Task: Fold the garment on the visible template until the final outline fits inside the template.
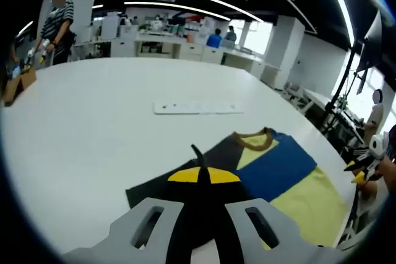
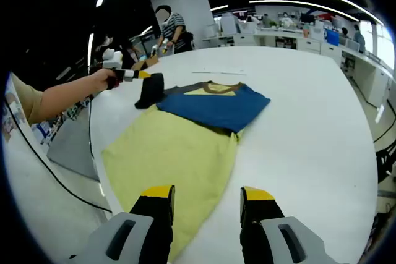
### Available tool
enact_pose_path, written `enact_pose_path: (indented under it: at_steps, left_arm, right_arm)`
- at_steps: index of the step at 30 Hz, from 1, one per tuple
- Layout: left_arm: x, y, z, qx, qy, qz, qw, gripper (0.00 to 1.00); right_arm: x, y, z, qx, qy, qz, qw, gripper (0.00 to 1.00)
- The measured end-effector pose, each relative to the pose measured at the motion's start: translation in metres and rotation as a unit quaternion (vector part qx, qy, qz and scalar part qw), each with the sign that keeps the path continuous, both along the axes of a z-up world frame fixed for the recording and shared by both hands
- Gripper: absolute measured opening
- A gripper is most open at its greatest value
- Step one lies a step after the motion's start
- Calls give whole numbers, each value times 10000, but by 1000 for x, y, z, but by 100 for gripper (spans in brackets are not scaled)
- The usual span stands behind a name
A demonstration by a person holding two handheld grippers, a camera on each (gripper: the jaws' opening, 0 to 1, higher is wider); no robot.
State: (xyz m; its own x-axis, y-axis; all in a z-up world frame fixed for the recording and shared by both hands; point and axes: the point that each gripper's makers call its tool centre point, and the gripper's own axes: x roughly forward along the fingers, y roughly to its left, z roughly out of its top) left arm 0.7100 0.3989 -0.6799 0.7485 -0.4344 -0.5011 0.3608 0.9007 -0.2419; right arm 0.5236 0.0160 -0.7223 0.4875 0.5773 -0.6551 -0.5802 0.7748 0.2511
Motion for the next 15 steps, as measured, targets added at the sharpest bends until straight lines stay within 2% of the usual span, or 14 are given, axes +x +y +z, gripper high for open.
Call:
enact_pose_path:
  at_steps: [15]
  left_arm:
    - [11, -32, 34, -300, -361, -218, 9987, 0]
  right_arm:
    - [-4, -2, 0, 31, -22, 1, 10000, 38]
